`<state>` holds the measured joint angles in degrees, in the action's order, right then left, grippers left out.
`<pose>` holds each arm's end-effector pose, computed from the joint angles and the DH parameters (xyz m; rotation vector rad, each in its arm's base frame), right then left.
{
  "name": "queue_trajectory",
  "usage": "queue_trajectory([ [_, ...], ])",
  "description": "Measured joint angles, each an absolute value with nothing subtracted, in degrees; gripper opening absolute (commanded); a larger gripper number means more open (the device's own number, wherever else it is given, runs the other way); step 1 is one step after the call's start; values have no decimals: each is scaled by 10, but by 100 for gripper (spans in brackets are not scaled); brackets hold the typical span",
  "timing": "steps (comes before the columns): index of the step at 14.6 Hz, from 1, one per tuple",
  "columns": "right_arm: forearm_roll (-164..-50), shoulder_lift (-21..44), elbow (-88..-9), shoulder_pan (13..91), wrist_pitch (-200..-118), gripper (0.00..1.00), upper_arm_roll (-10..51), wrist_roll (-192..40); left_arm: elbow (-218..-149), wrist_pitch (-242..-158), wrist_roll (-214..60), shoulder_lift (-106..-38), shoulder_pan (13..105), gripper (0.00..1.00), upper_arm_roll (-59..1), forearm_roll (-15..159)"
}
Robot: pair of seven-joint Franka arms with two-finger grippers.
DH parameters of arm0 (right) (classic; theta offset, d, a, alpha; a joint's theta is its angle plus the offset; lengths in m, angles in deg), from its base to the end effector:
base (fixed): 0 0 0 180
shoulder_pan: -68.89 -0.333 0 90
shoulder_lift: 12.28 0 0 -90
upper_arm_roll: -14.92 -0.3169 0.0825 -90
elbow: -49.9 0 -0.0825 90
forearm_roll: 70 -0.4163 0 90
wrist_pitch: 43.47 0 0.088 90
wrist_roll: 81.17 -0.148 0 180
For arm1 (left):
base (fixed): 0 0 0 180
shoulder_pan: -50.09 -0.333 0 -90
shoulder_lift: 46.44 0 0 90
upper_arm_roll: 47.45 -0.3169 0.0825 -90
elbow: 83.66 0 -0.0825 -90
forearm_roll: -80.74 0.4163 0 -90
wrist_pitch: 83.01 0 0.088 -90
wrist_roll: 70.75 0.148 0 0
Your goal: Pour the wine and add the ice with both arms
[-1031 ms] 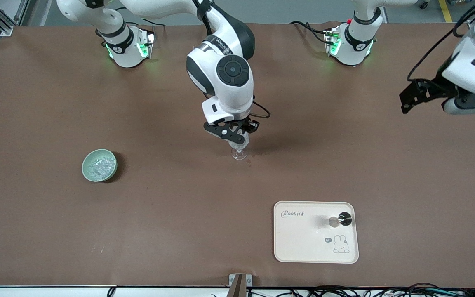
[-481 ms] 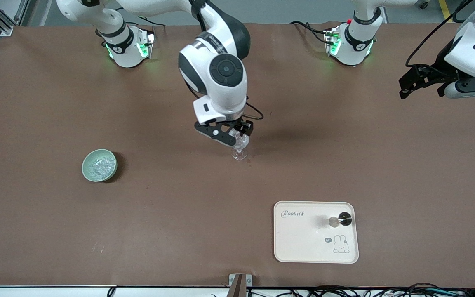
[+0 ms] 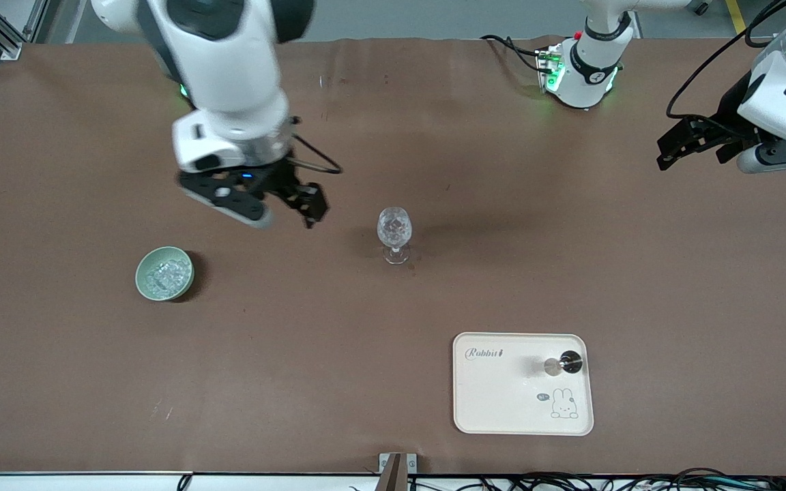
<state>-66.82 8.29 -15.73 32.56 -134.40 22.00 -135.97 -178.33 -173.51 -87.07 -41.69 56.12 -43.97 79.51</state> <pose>0.6050 0.3476 0.5725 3.0447 -0.6773 0.2021 0.5533 -0.0971 0.5916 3.1178 0.1859 0.0094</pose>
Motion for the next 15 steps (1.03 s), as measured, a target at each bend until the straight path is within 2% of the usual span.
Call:
queue_trajectory([
  [3, -667, 53, -158, 402, -1329, 100, 222, -1241, -1783, -1743, -876, -425, 562, 100, -440, 795],
  [8, -667, 1, -167, 519, -1235, 100, 222, -1046, -1783, -1753, -876, -428, 562, 100, -439, 795],
  [12, -668, -55, -238, 615, -1231, 100, 218, -923, -1783, -1753, -876, -431, 562, 100, -439, 795],
  [15, -670, -104, -318, 673, -1268, 100, 204, -862, -1782, -1753, -876, -431, 558, 100, -440, 795],
])
